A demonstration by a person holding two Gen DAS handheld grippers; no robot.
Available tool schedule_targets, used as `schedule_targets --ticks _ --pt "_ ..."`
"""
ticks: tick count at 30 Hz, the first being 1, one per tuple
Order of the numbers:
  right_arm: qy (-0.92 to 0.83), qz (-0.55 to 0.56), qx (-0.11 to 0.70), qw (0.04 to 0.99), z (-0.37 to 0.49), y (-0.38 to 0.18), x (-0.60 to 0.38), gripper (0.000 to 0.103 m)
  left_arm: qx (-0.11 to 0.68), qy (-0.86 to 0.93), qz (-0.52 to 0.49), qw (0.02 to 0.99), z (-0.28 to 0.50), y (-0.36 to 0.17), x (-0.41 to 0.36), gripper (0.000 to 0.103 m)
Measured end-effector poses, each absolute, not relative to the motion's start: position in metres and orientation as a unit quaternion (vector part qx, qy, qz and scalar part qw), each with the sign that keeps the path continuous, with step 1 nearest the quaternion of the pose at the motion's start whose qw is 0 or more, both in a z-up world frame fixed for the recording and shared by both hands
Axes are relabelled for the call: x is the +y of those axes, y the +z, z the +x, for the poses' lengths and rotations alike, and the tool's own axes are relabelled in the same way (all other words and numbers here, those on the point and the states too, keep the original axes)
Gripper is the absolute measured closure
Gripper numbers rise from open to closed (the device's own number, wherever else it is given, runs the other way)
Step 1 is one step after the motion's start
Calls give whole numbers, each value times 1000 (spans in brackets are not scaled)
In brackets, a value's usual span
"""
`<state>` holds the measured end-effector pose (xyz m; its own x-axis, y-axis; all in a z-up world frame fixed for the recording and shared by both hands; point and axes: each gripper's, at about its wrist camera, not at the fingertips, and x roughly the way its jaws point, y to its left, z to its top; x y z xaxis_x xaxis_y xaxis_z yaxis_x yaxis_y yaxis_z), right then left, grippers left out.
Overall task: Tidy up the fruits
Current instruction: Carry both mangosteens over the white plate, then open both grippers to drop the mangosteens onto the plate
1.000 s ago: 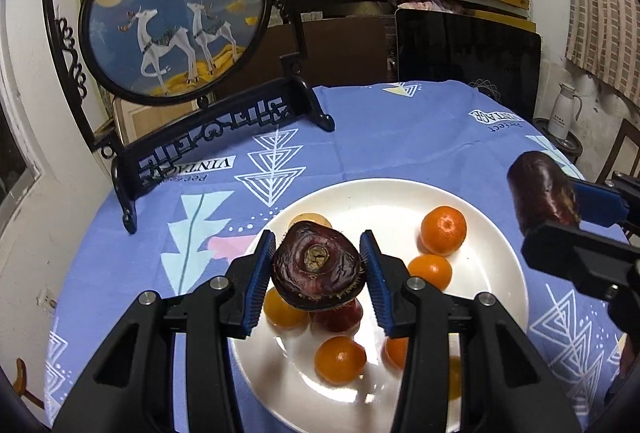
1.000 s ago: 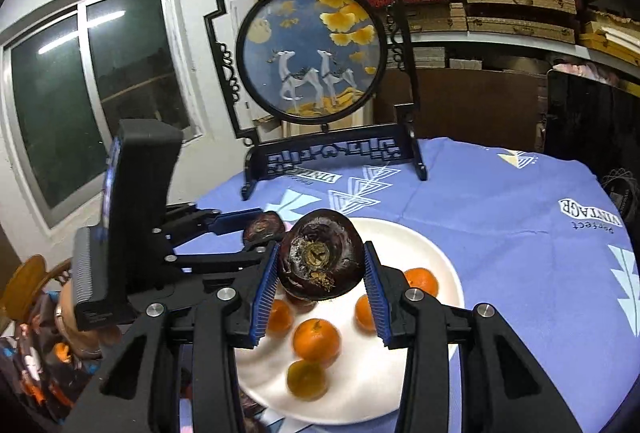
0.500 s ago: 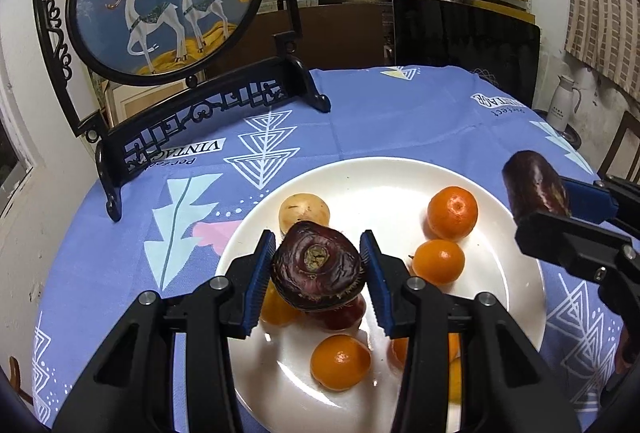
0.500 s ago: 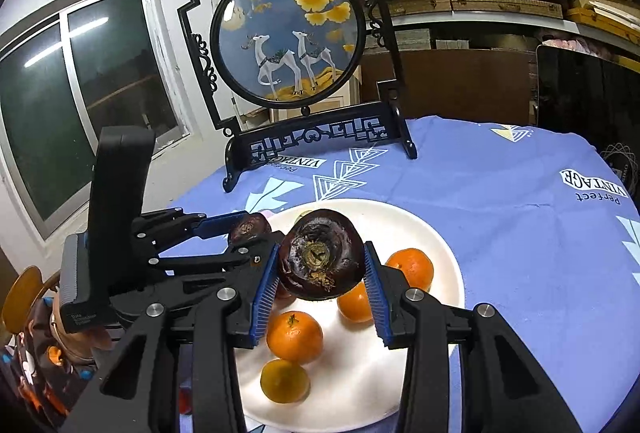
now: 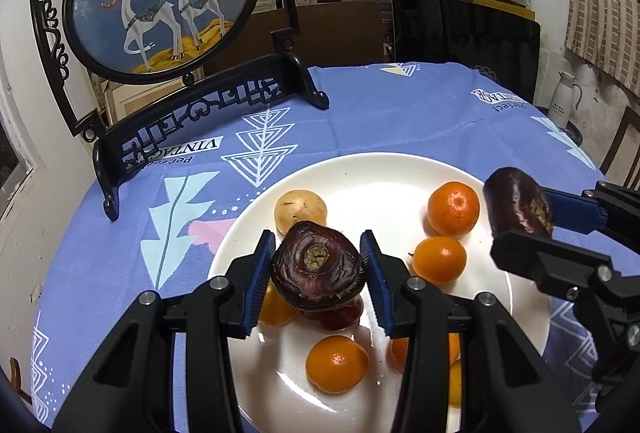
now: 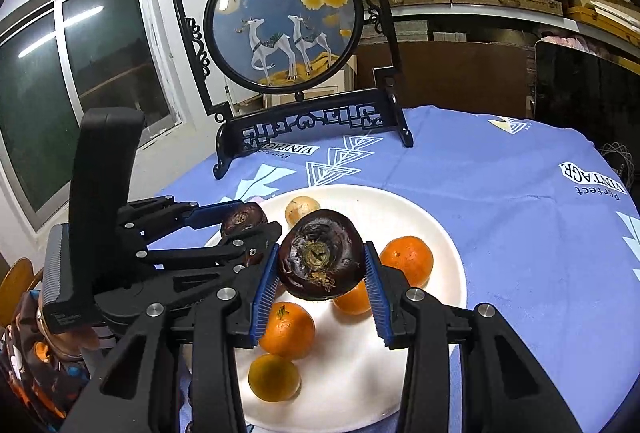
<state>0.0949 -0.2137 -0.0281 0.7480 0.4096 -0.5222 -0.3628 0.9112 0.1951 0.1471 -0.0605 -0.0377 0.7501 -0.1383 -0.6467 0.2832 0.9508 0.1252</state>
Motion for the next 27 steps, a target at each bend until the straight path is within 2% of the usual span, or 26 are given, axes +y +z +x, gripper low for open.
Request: schedule_targets --ticks 4,6,7,8,19,26,27 --pt "203 39 290 935 96 -30 -213 60 337 -111 109 928 149 -40 -61 60" --pt "191 41 285 938 96 -31 -215 45 335 -106 111 930 150 -42 -61 54" --pt "185 44 285 940 96 -32 -217 36 330 -102 113 932 149 -41 -60 42" --pt "184 46 284 940 96 -33 -218 36 325 -102 113 933 148 -40 -60 40" --pt "184 53 283 940 96 -34 -222 34 324 -104 116 933 148 -41 -58 39" --pt "214 82 283 931 90 -23 -221 32 311 -118 115 936 135 -26 -55 36" --pt "218 86 280 931 86 -20 -221 32 307 -123 108 938 130 -21 -51 34"
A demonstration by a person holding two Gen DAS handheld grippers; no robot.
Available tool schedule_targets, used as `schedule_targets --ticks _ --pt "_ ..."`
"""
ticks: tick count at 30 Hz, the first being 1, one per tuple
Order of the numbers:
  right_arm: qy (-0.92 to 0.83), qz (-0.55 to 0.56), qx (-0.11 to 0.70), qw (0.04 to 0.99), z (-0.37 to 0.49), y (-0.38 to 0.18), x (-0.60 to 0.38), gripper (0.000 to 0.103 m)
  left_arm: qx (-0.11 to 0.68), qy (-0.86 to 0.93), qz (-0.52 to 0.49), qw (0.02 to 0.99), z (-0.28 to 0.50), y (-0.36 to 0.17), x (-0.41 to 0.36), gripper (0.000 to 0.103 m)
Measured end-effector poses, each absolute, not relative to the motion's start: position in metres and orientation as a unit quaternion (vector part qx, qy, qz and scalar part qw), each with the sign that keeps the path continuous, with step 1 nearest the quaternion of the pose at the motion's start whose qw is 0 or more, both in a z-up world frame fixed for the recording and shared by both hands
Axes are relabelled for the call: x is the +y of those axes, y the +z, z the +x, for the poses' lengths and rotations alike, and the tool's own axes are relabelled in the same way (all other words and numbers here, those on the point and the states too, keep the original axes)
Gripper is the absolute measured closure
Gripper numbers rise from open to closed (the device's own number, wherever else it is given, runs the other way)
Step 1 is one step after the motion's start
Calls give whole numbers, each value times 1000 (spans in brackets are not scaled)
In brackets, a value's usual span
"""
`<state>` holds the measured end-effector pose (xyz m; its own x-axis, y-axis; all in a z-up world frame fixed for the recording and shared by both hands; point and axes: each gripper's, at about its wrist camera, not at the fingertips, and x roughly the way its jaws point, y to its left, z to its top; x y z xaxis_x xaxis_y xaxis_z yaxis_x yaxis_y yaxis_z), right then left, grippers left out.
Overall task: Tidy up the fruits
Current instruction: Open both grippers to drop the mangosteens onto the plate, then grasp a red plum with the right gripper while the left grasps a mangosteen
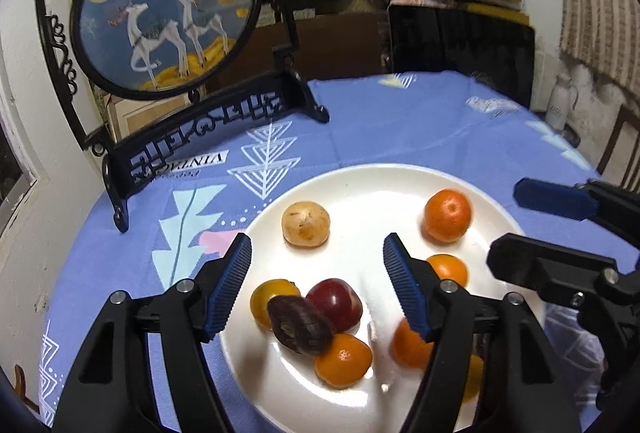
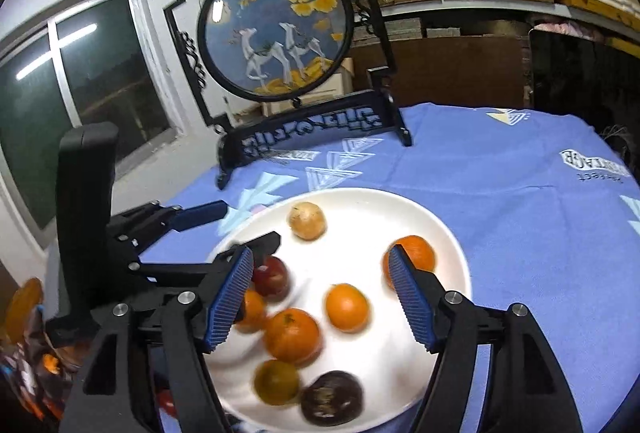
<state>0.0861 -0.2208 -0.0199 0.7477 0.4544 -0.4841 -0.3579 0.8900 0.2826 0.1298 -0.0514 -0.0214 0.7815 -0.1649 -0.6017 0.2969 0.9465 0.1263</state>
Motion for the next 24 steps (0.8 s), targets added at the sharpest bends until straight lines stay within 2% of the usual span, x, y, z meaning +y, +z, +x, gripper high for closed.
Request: schedule_targets --ticks 3,7,16,21,22,24 --pt "240 85 284 924 63 -16 -217 31 297 -130 82 942 107 -10 -29 27" --pt "234 49 318 917 19 -25 -214 29 308 -118 81 940 83 -10 0 26" --pt "253 -10 427 868 -74 -89 -181 29 332 -115 114 929 20 -24 43 21" --pt "271 -11 425 864 -88 -98 -156 29 327 -129 159 922 -15 -33 50 18" --pt "270 -8 428 863 -86 -99 -153 30 328 -131 163 921 -18 -34 50 18" --pt "263 -10 428 865 -84 -100 -148 40 332 -136 174 917 -26 -39 51 18"
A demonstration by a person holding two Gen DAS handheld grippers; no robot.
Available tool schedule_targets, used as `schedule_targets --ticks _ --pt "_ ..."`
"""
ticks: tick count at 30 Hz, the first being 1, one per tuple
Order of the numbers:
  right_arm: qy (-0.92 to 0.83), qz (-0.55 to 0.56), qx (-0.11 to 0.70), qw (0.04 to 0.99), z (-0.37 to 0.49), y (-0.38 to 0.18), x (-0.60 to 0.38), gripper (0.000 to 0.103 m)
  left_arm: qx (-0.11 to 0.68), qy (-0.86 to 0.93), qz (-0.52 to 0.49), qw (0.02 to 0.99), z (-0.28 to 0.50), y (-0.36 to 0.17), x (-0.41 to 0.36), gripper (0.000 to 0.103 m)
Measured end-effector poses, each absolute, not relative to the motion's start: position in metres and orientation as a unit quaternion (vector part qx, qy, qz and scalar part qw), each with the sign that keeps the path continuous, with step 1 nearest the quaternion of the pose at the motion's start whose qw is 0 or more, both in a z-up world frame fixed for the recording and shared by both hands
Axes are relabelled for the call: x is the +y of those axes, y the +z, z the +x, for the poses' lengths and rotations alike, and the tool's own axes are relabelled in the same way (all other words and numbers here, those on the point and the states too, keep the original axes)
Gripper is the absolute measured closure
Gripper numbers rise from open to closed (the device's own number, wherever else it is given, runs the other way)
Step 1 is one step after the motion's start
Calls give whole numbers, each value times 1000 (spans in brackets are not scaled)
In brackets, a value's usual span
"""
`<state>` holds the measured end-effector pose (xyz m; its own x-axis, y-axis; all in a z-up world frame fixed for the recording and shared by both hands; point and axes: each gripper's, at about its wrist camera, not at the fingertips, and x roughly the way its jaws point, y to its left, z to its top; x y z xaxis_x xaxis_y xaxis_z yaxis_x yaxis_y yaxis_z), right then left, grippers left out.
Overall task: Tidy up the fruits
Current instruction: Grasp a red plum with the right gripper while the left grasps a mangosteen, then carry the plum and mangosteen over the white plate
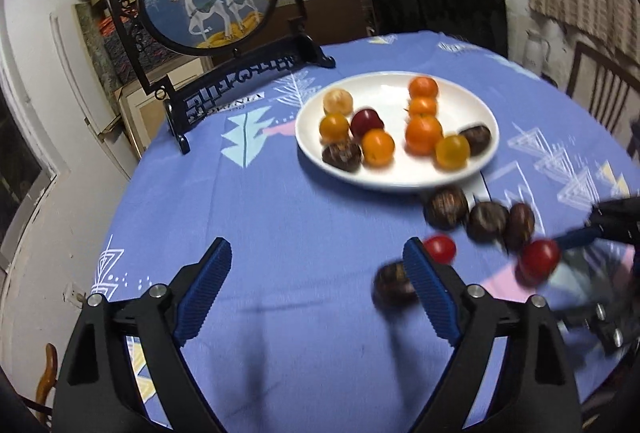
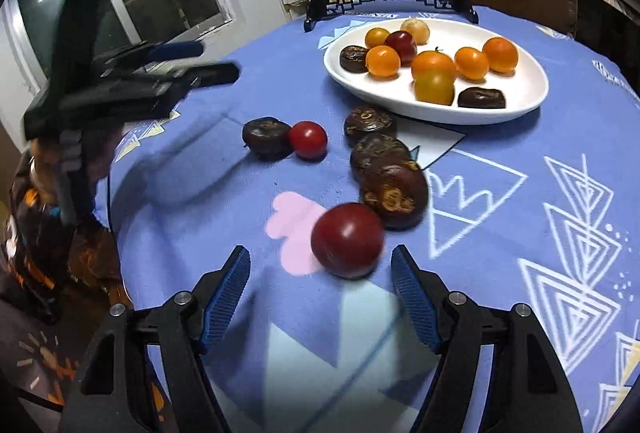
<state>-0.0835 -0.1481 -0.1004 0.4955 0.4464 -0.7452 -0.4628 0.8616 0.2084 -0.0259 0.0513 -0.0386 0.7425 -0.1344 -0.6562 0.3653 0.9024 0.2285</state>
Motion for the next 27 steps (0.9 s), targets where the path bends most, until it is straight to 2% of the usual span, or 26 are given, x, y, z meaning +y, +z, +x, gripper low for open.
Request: schedule_targets --ticks 2,10,13,16,18,27 --pt "260 -14 425 867 -81 -101 -147 66 341 -152 177 911 -33 -45 51 17" --pt "254 -1 416 873 -84 -91 -165 66 360 -209 210 885 -38 -75 21 18" --pt "244 12 411 878 -87 -88 -176 66 378 -230 210 872 -26 -87 11 29" --pt "243 19 411 878 -88 -88 -181 66 405 -242 192 861 -13 -97 11 52" --pt "243 22 410 879 -87 -90 -182 66 413 -243 177 860 -6 -99 14 61" --pt "254 20 405 878 -88 -88 -183 66 371 -244 166 880 -25 -63 22 61"
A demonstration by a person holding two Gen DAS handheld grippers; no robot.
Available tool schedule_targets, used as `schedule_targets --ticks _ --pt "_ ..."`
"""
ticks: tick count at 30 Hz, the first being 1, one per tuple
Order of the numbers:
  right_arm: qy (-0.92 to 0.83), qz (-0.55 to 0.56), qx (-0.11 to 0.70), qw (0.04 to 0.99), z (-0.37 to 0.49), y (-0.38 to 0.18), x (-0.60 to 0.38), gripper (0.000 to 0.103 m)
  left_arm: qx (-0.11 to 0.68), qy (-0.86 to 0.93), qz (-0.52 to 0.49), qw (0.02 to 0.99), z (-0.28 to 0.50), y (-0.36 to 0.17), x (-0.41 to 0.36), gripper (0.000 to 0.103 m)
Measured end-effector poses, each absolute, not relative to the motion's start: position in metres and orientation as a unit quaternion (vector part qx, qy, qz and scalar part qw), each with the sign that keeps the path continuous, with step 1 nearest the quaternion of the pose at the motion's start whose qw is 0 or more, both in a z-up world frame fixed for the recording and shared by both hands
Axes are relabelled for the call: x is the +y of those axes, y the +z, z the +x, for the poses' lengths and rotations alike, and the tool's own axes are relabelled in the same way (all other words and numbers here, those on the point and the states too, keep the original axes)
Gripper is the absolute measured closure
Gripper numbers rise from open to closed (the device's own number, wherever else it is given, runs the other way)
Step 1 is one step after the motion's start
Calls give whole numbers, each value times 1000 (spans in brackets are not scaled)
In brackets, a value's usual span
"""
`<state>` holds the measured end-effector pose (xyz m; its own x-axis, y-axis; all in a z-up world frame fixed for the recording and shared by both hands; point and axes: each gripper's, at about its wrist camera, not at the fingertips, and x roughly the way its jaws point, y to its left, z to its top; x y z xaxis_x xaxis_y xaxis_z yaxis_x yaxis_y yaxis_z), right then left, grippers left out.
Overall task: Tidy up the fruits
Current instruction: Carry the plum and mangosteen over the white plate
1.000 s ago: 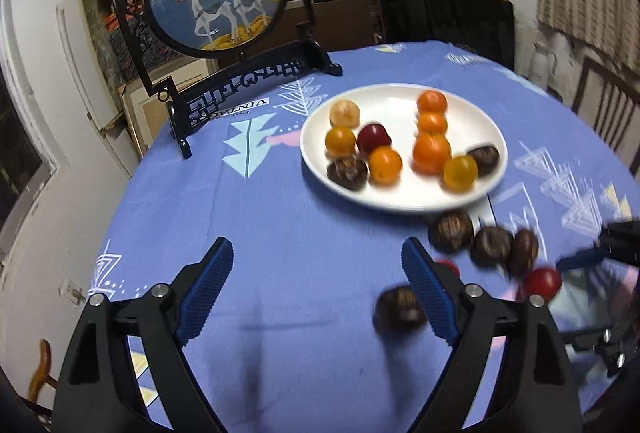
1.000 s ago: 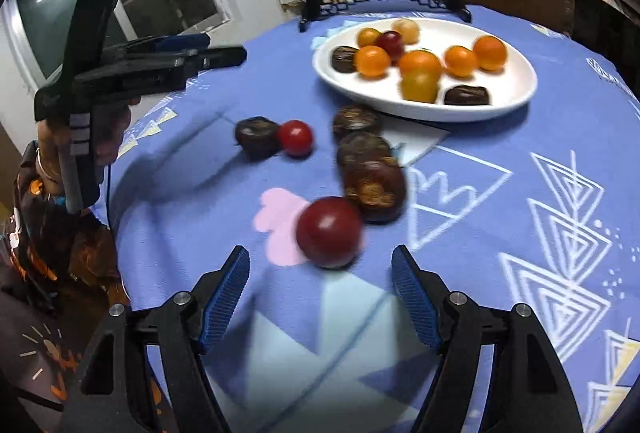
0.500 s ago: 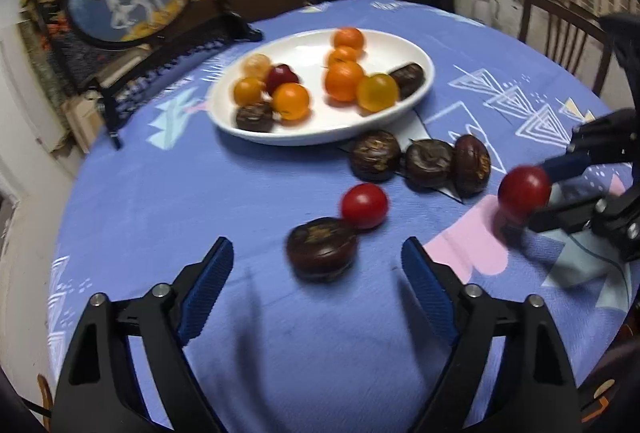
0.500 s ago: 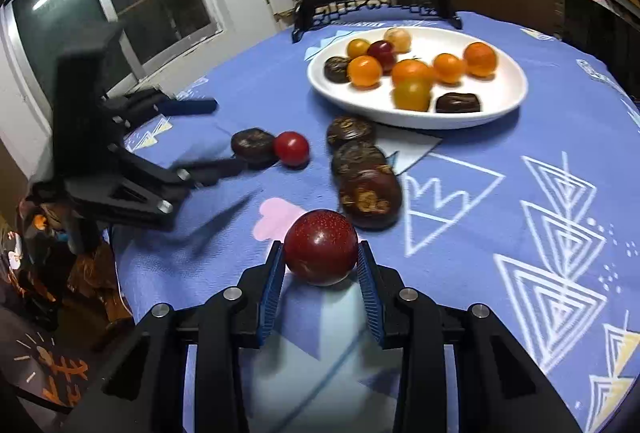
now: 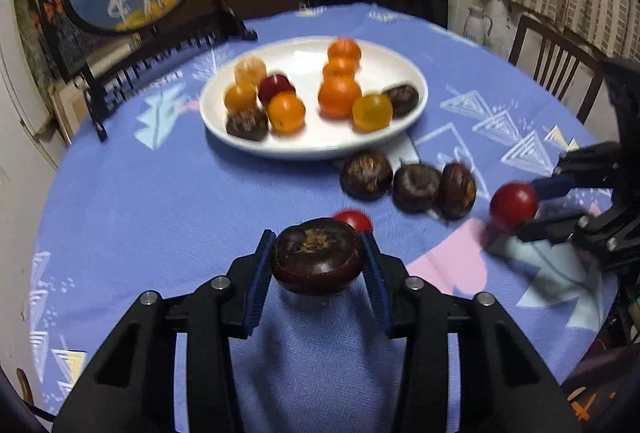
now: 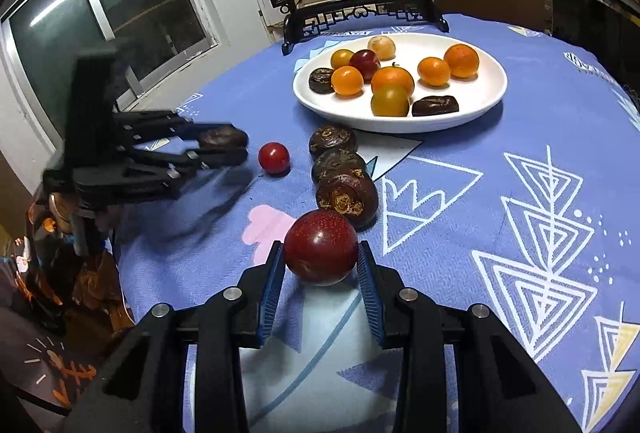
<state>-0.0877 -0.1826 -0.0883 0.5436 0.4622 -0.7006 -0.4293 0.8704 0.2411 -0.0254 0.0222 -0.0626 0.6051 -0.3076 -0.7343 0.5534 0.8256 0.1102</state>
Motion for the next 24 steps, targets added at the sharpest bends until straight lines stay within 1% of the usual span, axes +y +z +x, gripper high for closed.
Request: schedule_targets --ticks 4,13,24 --pt "256 13 404 878 -89 -88 -180 66 354 -223 164 893 -26 -47 16 61" --pt "253 26 370 893 -87 -62 -195 66 351 -156 144 912 4 -31 -6 61" --pt "237 44 338 910 -70 -40 -221 66 337 -135 141 921 25 -16 -23 61"
